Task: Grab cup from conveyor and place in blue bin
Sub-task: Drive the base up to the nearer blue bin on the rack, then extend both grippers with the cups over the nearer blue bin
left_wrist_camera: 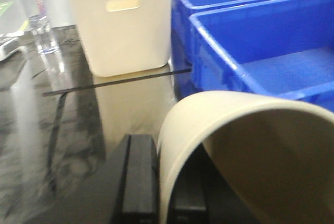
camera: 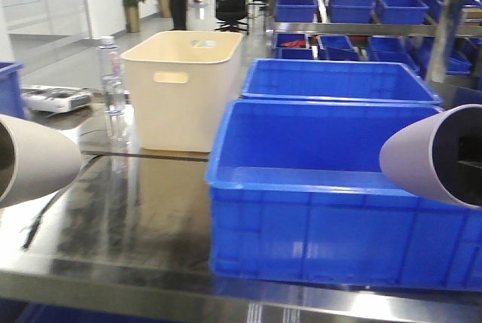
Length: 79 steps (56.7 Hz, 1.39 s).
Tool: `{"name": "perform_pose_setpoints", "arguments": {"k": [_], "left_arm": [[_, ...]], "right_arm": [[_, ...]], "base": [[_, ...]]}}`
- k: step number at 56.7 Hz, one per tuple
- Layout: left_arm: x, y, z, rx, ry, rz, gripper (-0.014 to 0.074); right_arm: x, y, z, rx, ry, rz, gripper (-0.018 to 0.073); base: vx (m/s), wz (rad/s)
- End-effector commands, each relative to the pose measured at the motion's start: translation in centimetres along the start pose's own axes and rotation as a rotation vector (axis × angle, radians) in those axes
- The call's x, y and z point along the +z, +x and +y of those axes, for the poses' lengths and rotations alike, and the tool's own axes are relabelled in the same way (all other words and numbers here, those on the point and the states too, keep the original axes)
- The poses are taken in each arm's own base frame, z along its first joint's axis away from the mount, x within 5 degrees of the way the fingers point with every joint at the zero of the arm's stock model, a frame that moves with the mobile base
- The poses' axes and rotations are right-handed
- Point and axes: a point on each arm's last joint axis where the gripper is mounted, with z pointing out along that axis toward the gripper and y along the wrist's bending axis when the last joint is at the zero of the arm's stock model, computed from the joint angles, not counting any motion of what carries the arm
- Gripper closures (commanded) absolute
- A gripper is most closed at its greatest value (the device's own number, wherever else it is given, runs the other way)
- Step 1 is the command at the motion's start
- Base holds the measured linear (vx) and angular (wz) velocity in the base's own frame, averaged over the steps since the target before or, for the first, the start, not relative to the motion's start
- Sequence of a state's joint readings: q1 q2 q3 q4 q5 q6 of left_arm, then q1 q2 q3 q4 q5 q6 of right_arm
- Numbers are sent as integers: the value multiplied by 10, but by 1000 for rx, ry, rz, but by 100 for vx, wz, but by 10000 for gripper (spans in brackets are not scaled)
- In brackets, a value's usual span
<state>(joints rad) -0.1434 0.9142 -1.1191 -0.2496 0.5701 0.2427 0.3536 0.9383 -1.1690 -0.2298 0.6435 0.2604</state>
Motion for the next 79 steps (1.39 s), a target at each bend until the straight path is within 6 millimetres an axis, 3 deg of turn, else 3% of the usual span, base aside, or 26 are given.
{"name": "perform_pose_setpoints", "arguments": {"k": [1, 79], "left_arm": [[-7, -17, -1, -15, -5, -125, 604], [-8, -18, 0, -16, -9, -141, 604]], "right_arm": [[-9, -16, 0, -13, -13, -127, 568], [-9, -16, 0, -13, -14, -128, 568]], "base": [[19, -38], [12, -10]]}}
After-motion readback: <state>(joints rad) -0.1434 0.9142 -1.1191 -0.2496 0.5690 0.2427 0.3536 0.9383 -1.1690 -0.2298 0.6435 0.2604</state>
